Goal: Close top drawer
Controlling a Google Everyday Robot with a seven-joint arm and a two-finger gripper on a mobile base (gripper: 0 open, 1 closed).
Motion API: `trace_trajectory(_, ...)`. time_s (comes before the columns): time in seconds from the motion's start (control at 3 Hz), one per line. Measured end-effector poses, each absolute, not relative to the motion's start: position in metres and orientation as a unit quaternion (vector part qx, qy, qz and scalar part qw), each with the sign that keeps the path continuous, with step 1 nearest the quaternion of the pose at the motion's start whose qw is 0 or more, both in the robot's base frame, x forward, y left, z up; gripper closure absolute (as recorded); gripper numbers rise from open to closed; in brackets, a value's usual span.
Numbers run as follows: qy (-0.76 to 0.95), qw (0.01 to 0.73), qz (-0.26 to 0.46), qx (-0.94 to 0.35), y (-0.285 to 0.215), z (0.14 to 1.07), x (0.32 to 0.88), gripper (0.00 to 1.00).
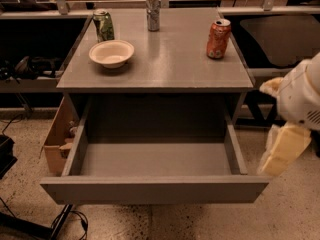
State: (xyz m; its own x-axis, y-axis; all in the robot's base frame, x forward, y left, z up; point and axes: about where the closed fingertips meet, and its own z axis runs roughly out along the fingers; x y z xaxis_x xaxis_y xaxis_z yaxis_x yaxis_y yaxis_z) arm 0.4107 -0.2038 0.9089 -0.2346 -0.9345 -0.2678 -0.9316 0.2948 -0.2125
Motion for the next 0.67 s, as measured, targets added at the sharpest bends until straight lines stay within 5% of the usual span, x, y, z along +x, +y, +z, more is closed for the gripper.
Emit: trace_trajectory(0.67,0.802,0.183,0.042,-0.567,-0.175,0.787,0.365,0.41)
